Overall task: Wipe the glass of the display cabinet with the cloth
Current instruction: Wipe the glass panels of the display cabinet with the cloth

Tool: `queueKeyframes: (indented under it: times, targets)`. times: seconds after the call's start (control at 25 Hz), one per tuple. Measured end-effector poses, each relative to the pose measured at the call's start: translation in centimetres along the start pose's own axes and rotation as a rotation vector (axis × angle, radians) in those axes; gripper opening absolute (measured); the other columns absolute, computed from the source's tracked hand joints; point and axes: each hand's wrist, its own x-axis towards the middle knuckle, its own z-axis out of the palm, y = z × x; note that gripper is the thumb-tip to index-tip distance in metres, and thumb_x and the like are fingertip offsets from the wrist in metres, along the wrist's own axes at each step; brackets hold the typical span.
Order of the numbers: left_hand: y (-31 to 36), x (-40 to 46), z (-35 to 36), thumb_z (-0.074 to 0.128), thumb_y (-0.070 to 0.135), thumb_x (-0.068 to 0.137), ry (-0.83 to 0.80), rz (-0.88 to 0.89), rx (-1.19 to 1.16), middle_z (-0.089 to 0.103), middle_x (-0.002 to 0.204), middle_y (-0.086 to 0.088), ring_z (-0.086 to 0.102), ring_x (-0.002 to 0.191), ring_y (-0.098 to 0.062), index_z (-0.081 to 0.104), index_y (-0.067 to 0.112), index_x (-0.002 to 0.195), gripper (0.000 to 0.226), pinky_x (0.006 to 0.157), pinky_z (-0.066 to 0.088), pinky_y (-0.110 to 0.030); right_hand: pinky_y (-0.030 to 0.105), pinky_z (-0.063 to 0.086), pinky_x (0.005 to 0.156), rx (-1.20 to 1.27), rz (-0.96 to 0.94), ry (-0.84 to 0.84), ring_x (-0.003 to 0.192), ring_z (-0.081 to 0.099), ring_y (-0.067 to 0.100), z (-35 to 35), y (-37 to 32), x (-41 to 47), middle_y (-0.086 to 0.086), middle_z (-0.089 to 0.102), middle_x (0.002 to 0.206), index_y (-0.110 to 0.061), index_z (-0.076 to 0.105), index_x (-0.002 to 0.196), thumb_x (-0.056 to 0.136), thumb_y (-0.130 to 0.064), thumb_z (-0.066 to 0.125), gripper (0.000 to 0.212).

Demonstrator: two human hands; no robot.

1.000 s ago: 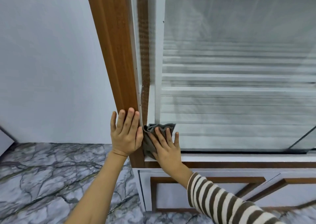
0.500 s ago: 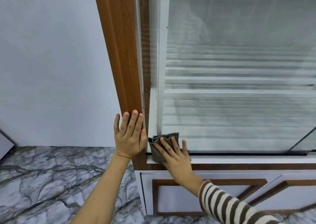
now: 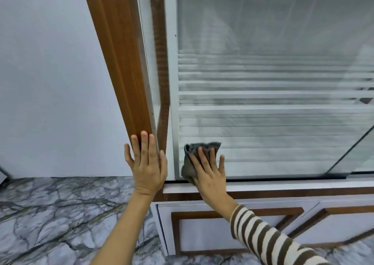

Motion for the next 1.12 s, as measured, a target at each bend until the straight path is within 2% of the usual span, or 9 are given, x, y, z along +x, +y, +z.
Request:
queueKeyframes:
  times: [0.12, 0.28, 0.36, 0.44, 0.56, 0.64, 0.84, 1.0, 1.12]
  targets:
    - [1.6, 0.0, -0.4, 0.031, 0.030, 0.098, -0.059, -0.116, -0.087, 0.000, 0.161, 0.002, -0.001, 0.148, -0.022, 0.009, 0.014, 0.152, 0.060, 0.120, 0.001, -0.042, 0.049, -0.014, 0.119, 0.104, 0.036, 0.049, 0.148, -0.017, 0.030, -0.7, -2.6, 4.0, 0.003, -0.017, 0.162, -0.026, -0.004, 0.154, 0.086, -0.051, 0.045, 0.087]
    - [2.0, 0.2, -1.2, 0.029, 0.031, 0.099, -0.090, -0.144, -0.061, 0.001, 0.161, 0.002, 0.000, 0.148, -0.021, 0.011, 0.014, 0.152, 0.058, 0.120, 0.000, -0.040, 0.050, -0.013, 0.119, -0.048, -0.236, -0.156, 0.149, -0.013, 0.022, 1.4, -1.8, -1.5, -0.003, -0.013, 0.162, -0.030, -0.003, 0.154, 0.073, -0.051, 0.071, 0.112]
    - [2.8, -0.2, -1.1, 0.030, 0.030, 0.099, -0.123, -0.036, -0.018, 0.002, 0.161, 0.002, 0.000, 0.148, -0.021, 0.013, 0.015, 0.151, 0.057, 0.120, -0.001, -0.039, 0.050, -0.012, 0.119, -0.079, -0.142, -0.201, 0.150, -0.010, 0.022, 1.5, 1.8, -4.5, -0.004, -0.014, 0.162, -0.031, -0.002, 0.154, 0.066, -0.048, 0.081, 0.122]
    - [4.1, -0.7, -0.7, 0.028, 0.029, 0.099, -0.196, 0.088, 0.006, 0.001, 0.161, 0.002, 0.000, 0.148, -0.021, 0.012, 0.017, 0.152, 0.056, 0.120, -0.001, -0.038, 0.051, -0.013, 0.118, -0.074, -0.005, -0.136, 0.150, -0.011, 0.024, 0.6, 5.3, -4.8, -0.002, -0.013, 0.163, -0.031, -0.002, 0.154, 0.069, -0.050, 0.079, 0.119]
    - [6.5, -0.2, 0.4, 0.027, 0.030, 0.100, -0.245, 0.109, -0.050, -0.002, 0.161, 0.002, -0.002, 0.148, -0.021, 0.008, 0.018, 0.152, 0.057, 0.121, -0.002, -0.038, 0.050, -0.015, 0.118, 0.008, 0.192, 0.034, 0.148, -0.015, 0.030, -1.5, 7.4, -1.1, 0.003, -0.017, 0.162, -0.026, -0.005, 0.154, 0.086, -0.056, 0.047, 0.091]
    - [8.1, 1.6, 1.4, 0.028, 0.030, 0.100, -0.218, 0.135, -0.085, -0.004, 0.161, 0.002, -0.003, 0.148, -0.020, 0.007, 0.019, 0.152, 0.057, 0.120, -0.002, -0.038, 0.050, -0.015, 0.118, 0.119, 0.256, 0.083, 0.148, -0.017, 0.031, -2.1, 6.7, 1.7, 0.003, -0.019, 0.161, -0.026, -0.006, 0.154, 0.091, -0.057, 0.039, 0.083]
    - [13.3, 5.6, 4.0, 0.035, 0.026, 0.096, -0.135, 0.261, -0.185, -0.006, 0.160, 0.003, -0.005, 0.148, -0.019, 0.005, 0.019, 0.152, 0.064, 0.120, -0.003, -0.039, 0.051, -0.012, 0.119, -0.025, 0.076, -0.080, 0.149, -0.012, 0.027, 0.1, 10.6, -4.3, 0.000, -0.013, 0.163, -0.029, -0.003, 0.155, 0.087, -0.060, 0.046, 0.089]
    - [16.8, 5.6, 5.6, 0.028, 0.029, 0.099, -0.174, 0.281, -0.211, -0.007, 0.160, 0.003, -0.005, 0.148, -0.019, 0.004, 0.020, 0.152, 0.059, 0.120, -0.005, -0.039, 0.053, -0.004, 0.117, -0.053, 0.373, -0.151, 0.149, -0.011, 0.029, -0.1, 17.4, -10.4, 0.002, -0.014, 0.162, -0.027, -0.004, 0.155, 0.086, -0.052, 0.041, 0.086]
    - [19.1, 6.0, 6.9, 0.027, 0.031, 0.099, -0.179, 0.215, -0.143, -0.007, 0.160, 0.004, -0.006, 0.148, -0.018, 0.005, 0.021, 0.152, 0.058, 0.118, -0.008, -0.044, 0.052, -0.009, 0.118, 0.139, 0.550, -0.049, 0.149, -0.016, 0.026, -2.0, 20.5, -6.5, -0.001, -0.020, 0.161, -0.029, -0.009, 0.154, 0.088, -0.049, 0.041, 0.085]
